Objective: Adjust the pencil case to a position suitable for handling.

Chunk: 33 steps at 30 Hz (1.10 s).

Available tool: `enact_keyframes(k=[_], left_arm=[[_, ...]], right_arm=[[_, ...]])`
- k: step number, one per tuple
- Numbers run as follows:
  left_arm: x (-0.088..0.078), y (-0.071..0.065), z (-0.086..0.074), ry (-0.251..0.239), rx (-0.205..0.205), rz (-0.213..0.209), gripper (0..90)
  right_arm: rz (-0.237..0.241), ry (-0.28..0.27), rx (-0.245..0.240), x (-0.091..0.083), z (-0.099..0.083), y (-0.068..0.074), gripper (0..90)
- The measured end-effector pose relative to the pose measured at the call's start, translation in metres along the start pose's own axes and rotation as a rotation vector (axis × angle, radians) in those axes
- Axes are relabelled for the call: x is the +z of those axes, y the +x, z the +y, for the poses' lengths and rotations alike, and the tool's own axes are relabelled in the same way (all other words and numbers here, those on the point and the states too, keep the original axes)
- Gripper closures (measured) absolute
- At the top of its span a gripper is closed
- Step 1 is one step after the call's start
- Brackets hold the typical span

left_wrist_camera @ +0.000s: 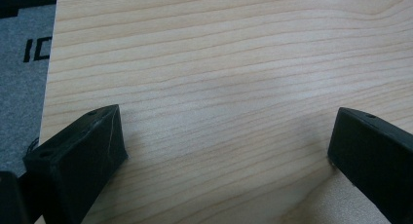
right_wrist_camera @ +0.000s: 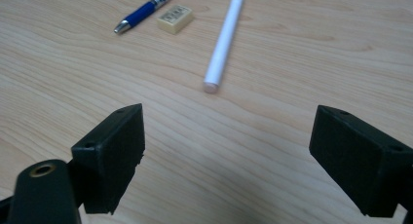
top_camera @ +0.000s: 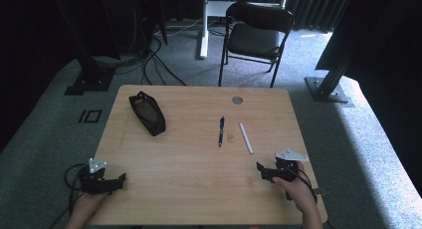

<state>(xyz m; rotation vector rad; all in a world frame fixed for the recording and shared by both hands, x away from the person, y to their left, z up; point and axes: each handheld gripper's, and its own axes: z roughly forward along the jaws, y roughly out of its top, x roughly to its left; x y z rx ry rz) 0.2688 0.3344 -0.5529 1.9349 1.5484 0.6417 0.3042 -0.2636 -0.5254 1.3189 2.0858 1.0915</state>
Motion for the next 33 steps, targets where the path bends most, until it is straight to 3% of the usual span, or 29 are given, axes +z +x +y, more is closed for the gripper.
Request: enact_keyframes(k=[33], left_arm=[[0.0, 0.0, 0.0, 0.0, 0.0, 0.0, 0.4]], right_arm=[[0.105, -0.031, -0.072, 0.031, 0.035, 0.047, 12.9]])
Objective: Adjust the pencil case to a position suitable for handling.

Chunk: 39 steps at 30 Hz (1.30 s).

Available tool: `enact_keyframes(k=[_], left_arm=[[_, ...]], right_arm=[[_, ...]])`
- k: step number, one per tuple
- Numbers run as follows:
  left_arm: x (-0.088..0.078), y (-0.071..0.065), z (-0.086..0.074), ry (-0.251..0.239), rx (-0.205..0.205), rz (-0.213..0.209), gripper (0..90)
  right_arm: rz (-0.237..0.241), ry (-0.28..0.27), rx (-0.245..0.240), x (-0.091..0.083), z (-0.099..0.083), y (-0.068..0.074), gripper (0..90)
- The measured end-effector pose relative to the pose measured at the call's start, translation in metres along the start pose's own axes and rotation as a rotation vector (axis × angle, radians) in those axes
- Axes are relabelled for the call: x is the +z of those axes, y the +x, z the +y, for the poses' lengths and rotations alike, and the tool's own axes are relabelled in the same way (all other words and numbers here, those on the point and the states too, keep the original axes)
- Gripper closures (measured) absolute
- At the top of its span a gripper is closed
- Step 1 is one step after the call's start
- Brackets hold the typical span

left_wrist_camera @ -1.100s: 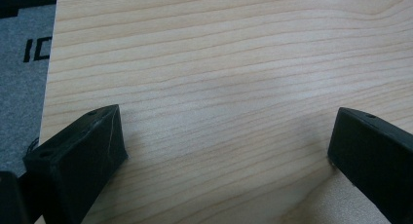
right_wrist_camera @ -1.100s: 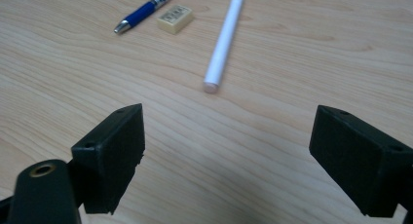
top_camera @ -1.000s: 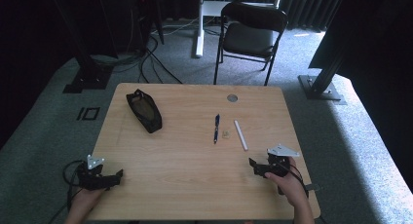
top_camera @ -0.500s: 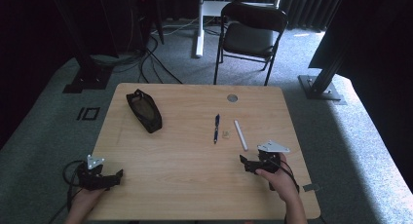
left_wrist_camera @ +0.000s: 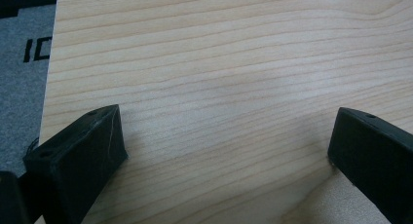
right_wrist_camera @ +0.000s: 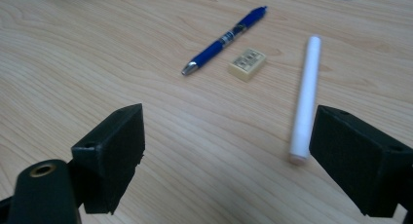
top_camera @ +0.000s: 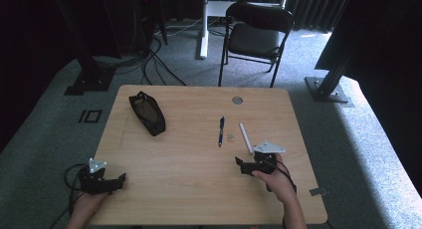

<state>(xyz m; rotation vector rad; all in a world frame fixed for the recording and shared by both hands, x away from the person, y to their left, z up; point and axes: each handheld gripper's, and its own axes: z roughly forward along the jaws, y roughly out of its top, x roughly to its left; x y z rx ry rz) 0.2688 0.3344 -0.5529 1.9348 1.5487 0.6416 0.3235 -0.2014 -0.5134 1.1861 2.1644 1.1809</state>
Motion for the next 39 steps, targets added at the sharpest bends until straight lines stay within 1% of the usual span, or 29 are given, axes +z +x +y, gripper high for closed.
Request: enact_keyframes(k=[4, 21, 23, 32, 34, 39], left_arm=[[0.0, 0.0, 0.0, 0.0, 0.0, 0.0, 0.4], [0.0, 0.0, 0.0, 0.0, -0.001, 0.0, 0.4], [0.0, 0.0, 0.0, 0.0, -0.001, 0.0, 0.4], [0.0, 0.0, 0.0, 0.0, -0.001, 0.0, 0.4], [0.0, 0.0, 0.0, 0.0, -0.001, 0.0, 0.4], [0.0, 0.0, 0.0, 0.0, -0.001, 0.0, 0.4]], right_arm=[[0.01, -0.003, -0.016, 0.004, 0.005, 0.005, 12.9], [0.054, -0.007, -0.048, 0.021, 0.021, 0.024, 12.9], [0.059, -0.01, -0.061, 0.024, 0.023, 0.027, 12.9], [0.085, -0.009, -0.067, 0.035, 0.031, 0.038, 12.9], [0.086, -0.009, -0.072, 0.036, 0.031, 0.039, 12.9], [0.099, -0.011, -0.087, 0.045, 0.035, 0.047, 13.0]])
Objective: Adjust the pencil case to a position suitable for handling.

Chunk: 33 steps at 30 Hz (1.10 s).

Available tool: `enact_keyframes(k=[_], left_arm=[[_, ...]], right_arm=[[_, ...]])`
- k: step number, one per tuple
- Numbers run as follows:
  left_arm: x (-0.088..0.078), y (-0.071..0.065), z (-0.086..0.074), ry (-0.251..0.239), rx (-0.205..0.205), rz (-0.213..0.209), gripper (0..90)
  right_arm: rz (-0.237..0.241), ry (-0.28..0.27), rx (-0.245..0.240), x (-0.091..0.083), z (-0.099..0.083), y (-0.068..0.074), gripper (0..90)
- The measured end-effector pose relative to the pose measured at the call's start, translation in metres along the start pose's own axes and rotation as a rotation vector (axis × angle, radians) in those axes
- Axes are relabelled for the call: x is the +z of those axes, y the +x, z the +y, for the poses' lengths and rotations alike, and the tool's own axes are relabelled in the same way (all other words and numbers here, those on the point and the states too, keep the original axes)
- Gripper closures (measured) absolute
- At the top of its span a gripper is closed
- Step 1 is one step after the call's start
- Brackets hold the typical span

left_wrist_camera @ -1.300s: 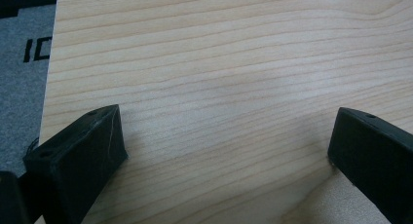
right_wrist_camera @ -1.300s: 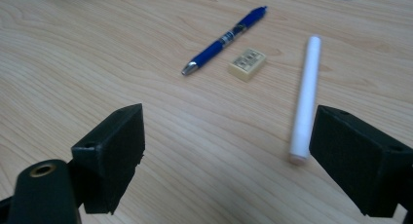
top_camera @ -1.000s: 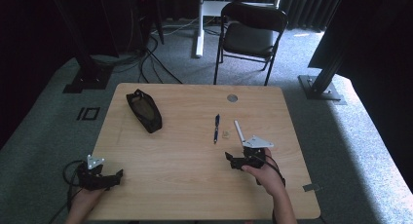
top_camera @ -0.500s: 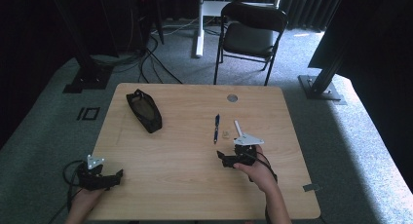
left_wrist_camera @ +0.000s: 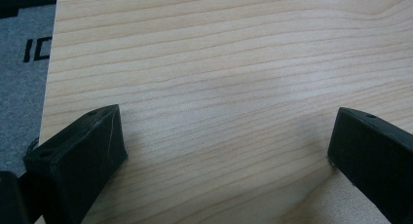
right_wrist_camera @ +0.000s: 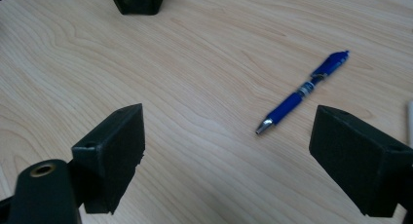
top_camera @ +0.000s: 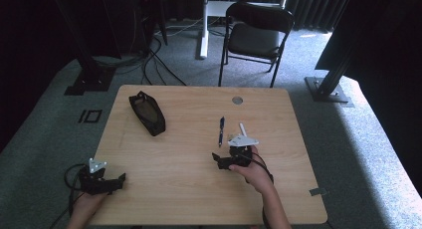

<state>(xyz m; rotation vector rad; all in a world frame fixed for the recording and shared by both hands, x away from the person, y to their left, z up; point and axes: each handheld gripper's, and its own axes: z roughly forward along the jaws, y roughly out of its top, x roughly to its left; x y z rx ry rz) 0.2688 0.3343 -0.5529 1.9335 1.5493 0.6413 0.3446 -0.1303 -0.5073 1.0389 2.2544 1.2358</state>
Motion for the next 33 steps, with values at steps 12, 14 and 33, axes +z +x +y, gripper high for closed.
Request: enact_keyframes(k=[12, 14, 33], left_arm=[[0.0, 0.0, 0.0, 0.0, 0.0, 0.0, 0.4], [0.0, 0.0, 0.0, 0.0, 0.001, 0.0, 0.4], [0.0, 0.0, 0.0, 0.0, 0.0, 0.0, 0.4]], right_arm=[[0.032, 0.005, -0.005, 0.022, 0.009, 0.016, 13.0], [0.042, -0.001, -0.008, 0.025, 0.012, 0.019, 13.0], [0.086, -0.006, -0.038, 0.054, 0.025, 0.044, 13.0]])
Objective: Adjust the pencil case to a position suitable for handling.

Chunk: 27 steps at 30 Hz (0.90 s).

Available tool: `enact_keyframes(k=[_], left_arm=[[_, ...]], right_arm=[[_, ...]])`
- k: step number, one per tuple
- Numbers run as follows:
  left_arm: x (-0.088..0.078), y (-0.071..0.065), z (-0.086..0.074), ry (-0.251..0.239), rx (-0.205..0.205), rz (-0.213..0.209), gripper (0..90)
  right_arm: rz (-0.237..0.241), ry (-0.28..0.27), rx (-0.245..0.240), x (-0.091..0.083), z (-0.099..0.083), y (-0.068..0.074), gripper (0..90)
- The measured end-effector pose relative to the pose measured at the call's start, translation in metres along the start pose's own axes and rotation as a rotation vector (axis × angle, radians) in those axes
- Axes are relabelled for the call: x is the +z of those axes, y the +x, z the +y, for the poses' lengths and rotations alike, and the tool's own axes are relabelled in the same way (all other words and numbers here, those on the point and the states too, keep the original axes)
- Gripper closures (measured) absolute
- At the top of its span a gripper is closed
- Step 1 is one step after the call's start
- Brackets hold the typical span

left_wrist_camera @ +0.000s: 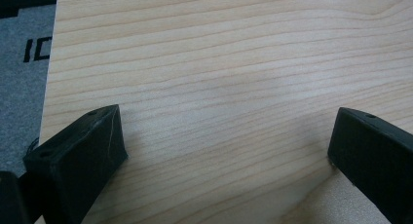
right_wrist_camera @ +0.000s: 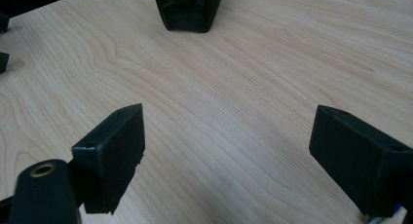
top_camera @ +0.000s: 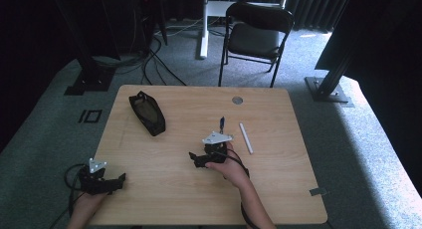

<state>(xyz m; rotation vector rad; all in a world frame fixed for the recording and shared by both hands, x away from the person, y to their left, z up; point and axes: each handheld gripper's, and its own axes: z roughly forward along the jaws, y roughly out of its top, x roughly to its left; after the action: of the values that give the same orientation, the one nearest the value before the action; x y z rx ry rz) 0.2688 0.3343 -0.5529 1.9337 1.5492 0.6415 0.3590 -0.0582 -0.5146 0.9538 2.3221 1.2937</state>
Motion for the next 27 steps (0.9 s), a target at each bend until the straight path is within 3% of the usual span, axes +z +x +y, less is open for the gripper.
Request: enact_keyframes(k=[27], left_arm=[[0.0, 0.0, 0.0, 0.0, 0.0, 0.0, 0.4]], right_arm=[[0.026, -0.026, -0.011, 0.037, 0.021, 0.025, 13.0]])
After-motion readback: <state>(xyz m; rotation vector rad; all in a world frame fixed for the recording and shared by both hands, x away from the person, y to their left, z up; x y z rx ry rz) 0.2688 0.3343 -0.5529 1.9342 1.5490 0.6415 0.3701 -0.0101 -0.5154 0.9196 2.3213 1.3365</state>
